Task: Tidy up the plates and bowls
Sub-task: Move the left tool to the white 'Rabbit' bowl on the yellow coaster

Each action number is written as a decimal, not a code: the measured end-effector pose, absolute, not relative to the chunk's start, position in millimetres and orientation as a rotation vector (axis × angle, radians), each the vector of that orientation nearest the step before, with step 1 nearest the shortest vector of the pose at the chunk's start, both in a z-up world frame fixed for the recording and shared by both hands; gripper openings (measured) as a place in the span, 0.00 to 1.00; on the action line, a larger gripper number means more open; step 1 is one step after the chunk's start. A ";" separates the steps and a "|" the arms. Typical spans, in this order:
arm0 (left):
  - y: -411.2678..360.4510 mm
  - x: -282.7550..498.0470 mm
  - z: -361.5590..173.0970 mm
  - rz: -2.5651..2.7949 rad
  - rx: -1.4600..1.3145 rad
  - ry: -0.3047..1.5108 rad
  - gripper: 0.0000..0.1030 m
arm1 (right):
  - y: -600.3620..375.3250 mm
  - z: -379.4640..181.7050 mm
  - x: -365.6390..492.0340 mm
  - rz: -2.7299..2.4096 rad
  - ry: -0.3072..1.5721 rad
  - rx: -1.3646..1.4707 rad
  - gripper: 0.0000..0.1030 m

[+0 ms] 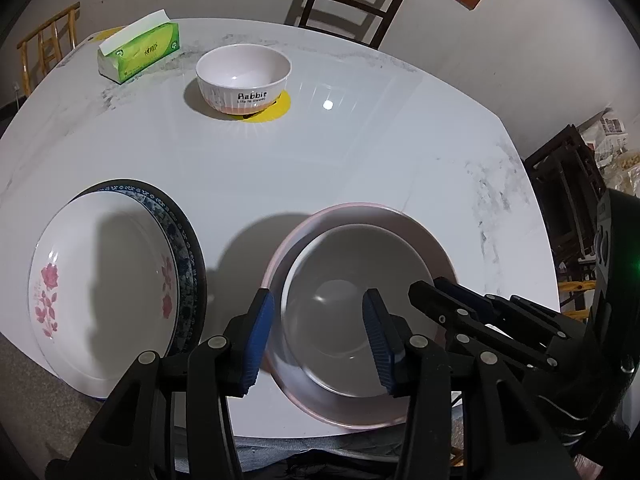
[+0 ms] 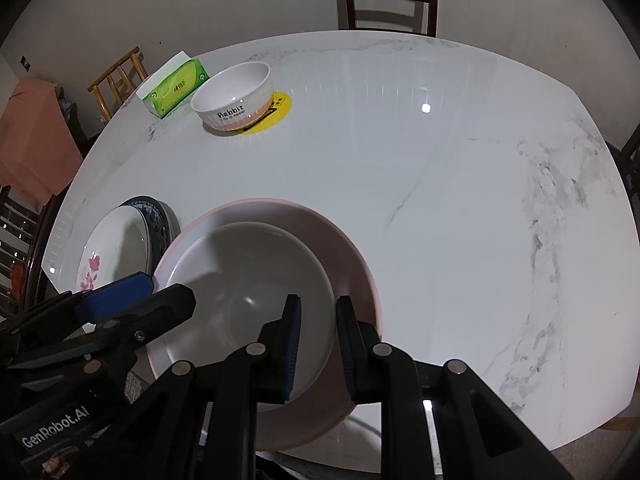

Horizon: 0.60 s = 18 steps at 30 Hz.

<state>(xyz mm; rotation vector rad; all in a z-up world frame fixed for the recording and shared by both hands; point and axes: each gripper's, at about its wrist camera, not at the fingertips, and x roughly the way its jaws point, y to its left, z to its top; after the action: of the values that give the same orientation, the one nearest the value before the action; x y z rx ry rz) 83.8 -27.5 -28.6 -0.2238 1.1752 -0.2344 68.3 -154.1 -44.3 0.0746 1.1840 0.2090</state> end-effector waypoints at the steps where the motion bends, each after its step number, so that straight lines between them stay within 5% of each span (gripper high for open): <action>1: -27.1 83.8 -27.9 -0.233 -0.222 1.173 0.42 | -154.4 -43.5 68.5 0.209 1.182 0.075 0.19; 18: -9.6 84.0 -11.1 -0.220 -0.231 1.107 0.45 | -153.0 -23.2 77.9 0.223 1.121 0.069 0.20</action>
<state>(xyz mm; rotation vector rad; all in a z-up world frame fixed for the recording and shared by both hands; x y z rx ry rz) 84.0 -9.6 -11.1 -0.2312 1.1072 -0.2199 77.9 -153.0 -23.2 0.0686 1.1207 0.2233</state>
